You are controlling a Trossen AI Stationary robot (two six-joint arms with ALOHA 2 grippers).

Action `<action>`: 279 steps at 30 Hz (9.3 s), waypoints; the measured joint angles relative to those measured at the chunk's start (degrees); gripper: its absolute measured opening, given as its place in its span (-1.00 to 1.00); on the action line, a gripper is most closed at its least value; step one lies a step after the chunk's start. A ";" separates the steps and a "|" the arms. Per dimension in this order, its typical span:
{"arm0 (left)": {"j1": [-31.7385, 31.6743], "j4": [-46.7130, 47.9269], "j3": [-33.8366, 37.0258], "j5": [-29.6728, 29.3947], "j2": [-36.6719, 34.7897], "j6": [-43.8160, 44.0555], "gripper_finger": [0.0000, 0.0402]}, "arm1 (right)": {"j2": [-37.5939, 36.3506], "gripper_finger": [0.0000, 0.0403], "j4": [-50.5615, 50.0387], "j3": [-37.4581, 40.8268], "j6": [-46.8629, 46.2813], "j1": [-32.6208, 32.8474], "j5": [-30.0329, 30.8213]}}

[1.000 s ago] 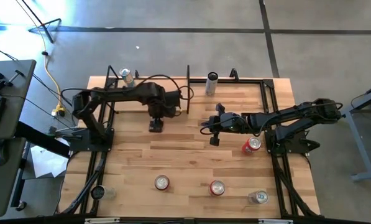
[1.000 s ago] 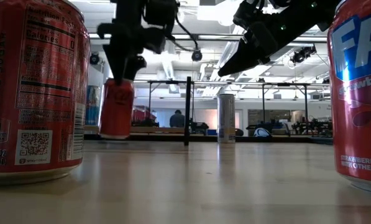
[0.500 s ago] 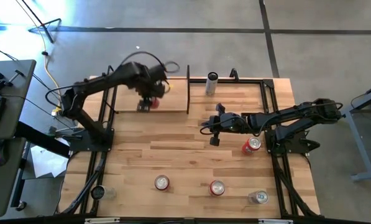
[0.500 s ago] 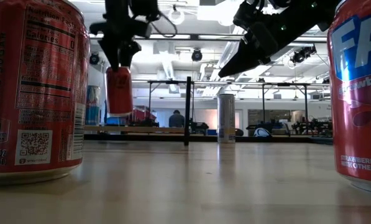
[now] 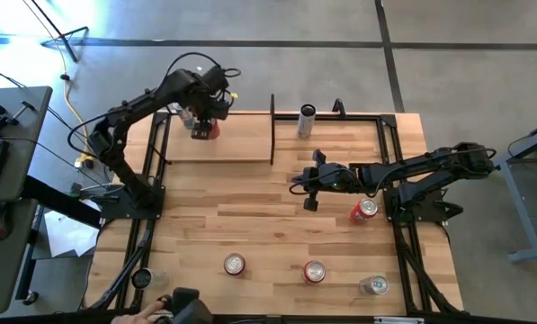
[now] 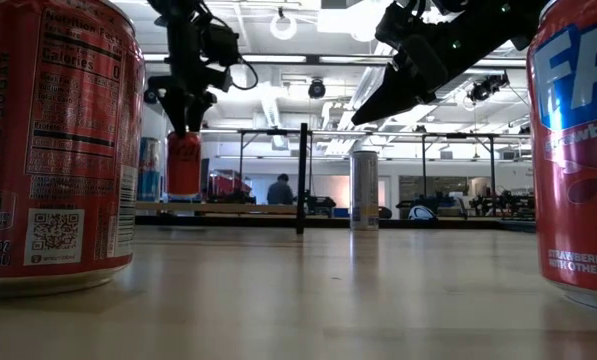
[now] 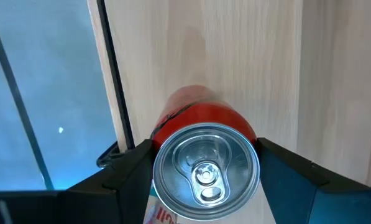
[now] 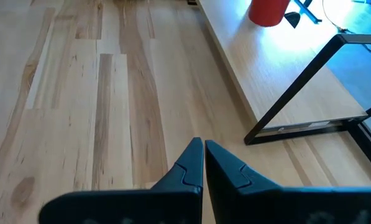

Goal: Place canned beverage on shelf
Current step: Put the top red black soda can on the shelf

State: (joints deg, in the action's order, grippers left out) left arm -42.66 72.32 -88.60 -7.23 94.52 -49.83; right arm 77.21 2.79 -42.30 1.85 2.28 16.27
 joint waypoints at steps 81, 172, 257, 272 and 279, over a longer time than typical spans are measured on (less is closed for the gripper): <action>17.46 -57.36 41.16 -4.32 -25.01 38.99 -0.41 | 0.00 -1.00 0.05 0.05 0.11 -0.01 0.05; 14.32 -87.47 61.99 -13.73 -22.85 62.75 -1.00 | 0.00 -1.00 1.03 0.04 -0.35 -0.01 0.07; 7.51 -90.00 71.01 -16.28 -40.69 63.64 -1.00 | 0.00 -1.00 0.70 0.02 -0.33 0.00 0.09; 12.22 -104.46 70.99 -20.15 -25.68 64.60 -1.00 | 0.00 -1.00 0.94 0.02 -0.33 -0.02 0.11; 10.31 -104.75 70.99 -23.44 -23.34 65.23 -1.00 | -0.02 -1.00 0.92 0.02 -0.33 0.00 0.11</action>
State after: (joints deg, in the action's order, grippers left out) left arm -32.35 -32.43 -17.61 -30.66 71.18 15.40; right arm 77.19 3.70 -42.28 1.52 2.28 16.38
